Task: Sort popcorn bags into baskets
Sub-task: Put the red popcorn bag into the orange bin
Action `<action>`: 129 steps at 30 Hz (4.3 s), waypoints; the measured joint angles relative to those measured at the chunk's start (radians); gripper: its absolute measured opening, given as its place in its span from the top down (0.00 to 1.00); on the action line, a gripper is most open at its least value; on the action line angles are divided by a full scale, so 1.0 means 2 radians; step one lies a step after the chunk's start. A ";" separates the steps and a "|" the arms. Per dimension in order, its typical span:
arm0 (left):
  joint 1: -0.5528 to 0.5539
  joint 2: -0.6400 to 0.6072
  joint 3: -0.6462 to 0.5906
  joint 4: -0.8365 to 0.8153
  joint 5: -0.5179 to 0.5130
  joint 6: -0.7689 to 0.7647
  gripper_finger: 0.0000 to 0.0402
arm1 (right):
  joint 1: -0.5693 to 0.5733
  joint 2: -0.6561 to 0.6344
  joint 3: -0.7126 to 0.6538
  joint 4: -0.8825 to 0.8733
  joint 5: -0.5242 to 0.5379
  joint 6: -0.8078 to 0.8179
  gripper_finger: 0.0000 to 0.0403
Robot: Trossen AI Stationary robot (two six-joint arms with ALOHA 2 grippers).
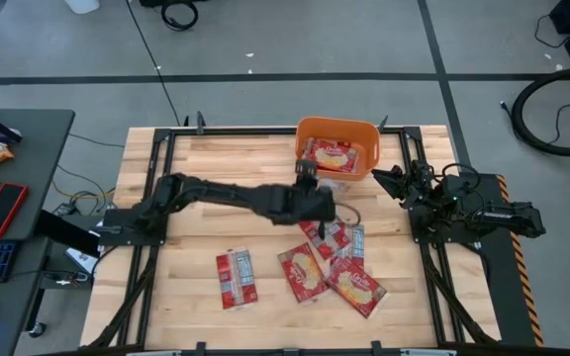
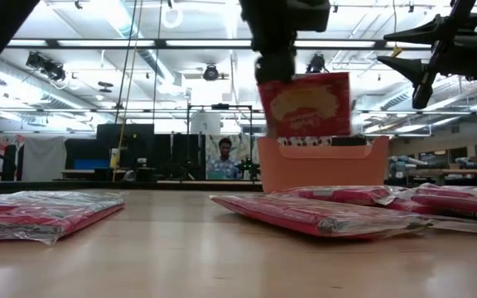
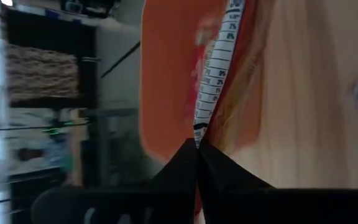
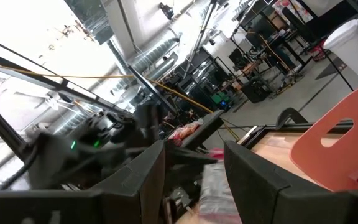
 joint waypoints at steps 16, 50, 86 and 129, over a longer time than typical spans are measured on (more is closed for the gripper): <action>0.134 0.001 -0.001 0.160 0.191 -0.089 0.98 | 0.000 0.000 0.000 0.000 0.000 0.000 0.58; 0.083 0.011 -0.003 0.005 0.434 -0.076 0.69 | 0.000 0.000 0.000 0.000 -0.001 0.000 0.58; -0.043 0.117 -0.003 -0.023 0.268 0.042 0.49 | 0.000 0.003 0.000 -0.001 -0.001 0.000 0.58; -0.036 0.069 0.012 -0.045 0.138 0.011 0.94 | 0.000 0.003 0.000 0.000 0.000 0.000 0.58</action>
